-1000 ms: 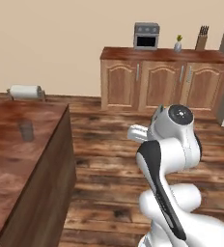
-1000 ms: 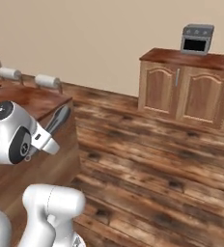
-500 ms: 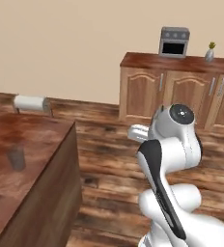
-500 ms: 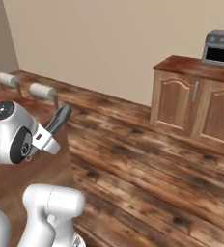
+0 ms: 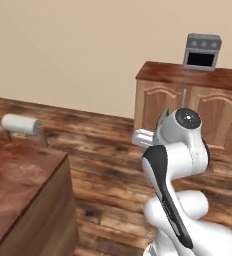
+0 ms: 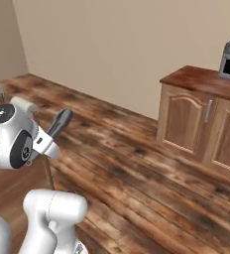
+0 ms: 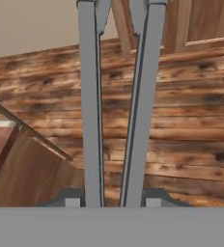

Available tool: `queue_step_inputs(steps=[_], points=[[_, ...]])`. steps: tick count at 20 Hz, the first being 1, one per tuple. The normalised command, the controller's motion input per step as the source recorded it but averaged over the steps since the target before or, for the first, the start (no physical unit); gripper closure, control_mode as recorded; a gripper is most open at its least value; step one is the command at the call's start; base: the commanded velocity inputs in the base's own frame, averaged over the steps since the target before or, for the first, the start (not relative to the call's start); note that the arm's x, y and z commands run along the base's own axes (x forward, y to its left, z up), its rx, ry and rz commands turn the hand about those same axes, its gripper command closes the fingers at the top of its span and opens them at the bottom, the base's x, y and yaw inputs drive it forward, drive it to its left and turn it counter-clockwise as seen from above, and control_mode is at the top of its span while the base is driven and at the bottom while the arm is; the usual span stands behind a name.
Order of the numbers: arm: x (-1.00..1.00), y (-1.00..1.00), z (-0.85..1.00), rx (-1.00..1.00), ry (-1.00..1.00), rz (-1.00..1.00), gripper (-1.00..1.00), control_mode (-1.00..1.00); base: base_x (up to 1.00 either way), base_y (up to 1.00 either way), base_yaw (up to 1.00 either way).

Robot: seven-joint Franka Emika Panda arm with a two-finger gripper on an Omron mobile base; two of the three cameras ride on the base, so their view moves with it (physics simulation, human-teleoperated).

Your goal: Take the tongs from the drawer on the right and place them on the dining counter next to the tray containing the hot dog.

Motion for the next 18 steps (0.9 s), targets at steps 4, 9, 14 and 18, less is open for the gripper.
queue_step_inputs(steps=[4, 9, 14, 18], points=[[0.00, 0.00, 0.00, 0.00, 0.00, 0.00, 1.00, 1.00, 1.00, -0.54, 0.31], [0.00, 0.00, 0.00, 0.00, 0.00, 0.00, 1.00, 1.00, 1.00, -0.17, 0.47], [0.00, 0.00, 0.00, 0.00, 0.00, 0.00, 1.00, 1.00, 1.00, -0.06, 0.58], [0.00, 0.00, 0.00, 0.00, 0.00, 0.00, 1.00, 1.00, 1.00, -0.12, 0.56]])
